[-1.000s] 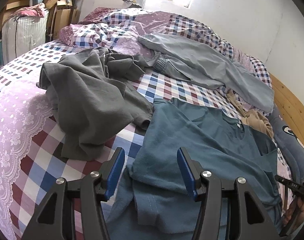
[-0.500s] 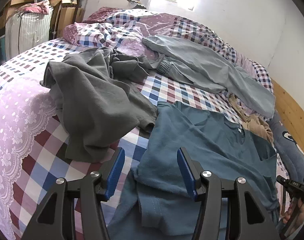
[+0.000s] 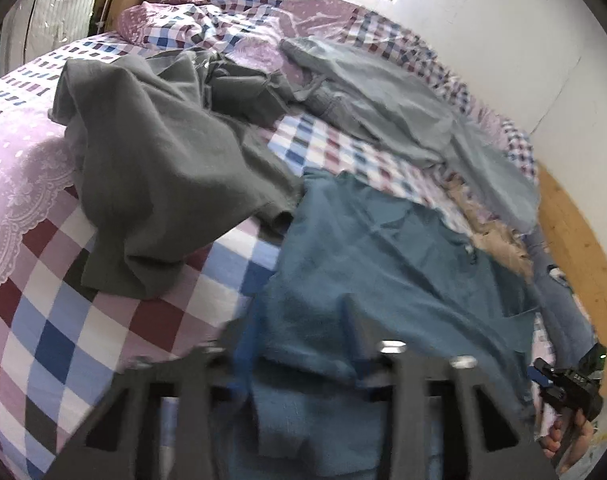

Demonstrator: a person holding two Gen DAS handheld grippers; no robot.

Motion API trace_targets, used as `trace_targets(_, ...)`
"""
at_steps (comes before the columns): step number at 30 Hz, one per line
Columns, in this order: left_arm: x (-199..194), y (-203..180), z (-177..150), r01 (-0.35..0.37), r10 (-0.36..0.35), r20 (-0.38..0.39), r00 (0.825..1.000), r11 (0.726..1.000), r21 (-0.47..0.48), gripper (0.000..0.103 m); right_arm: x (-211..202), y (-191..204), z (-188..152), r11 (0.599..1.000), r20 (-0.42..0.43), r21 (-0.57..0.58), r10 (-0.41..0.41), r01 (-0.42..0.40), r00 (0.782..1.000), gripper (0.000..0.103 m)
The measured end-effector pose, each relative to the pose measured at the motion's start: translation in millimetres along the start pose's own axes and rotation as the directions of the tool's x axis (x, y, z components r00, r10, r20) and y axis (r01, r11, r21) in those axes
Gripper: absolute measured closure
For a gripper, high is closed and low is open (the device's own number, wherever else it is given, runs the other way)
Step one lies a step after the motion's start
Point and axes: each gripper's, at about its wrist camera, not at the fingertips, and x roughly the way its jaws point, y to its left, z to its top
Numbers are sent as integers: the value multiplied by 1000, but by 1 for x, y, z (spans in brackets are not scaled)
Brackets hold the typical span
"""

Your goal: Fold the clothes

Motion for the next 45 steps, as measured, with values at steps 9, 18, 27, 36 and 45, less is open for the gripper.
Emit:
trace_targets(9, 6, 5, -3, -27, 27, -21, 999, 1000, -9, 85, 17, 51, -25, 916, 9, -348, -210, 200, 978, 69)
trace_targets(18, 7, 5, -1, -33, 33, -24, 999, 999, -5, 85, 33, 75, -39, 810, 53, -529, -267, 254, 962, 69)
trace_targets(27, 7, 4, -1, -37, 37, -23, 999, 999, 2, 85, 26, 70, -24, 848, 71, -477, -226, 232, 971, 95)
trace_targets(36, 5, 3, -3, -42, 42, -13, 999, 999, 6, 85, -7, 78, -5, 835, 283, -417, -256, 359, 924, 99)
trace_targets(45, 4, -2, -7, -71, 71, 8, 997, 997, 28, 85, -12, 80, 6, 834, 360, -371, -276, 409, 891, 99)
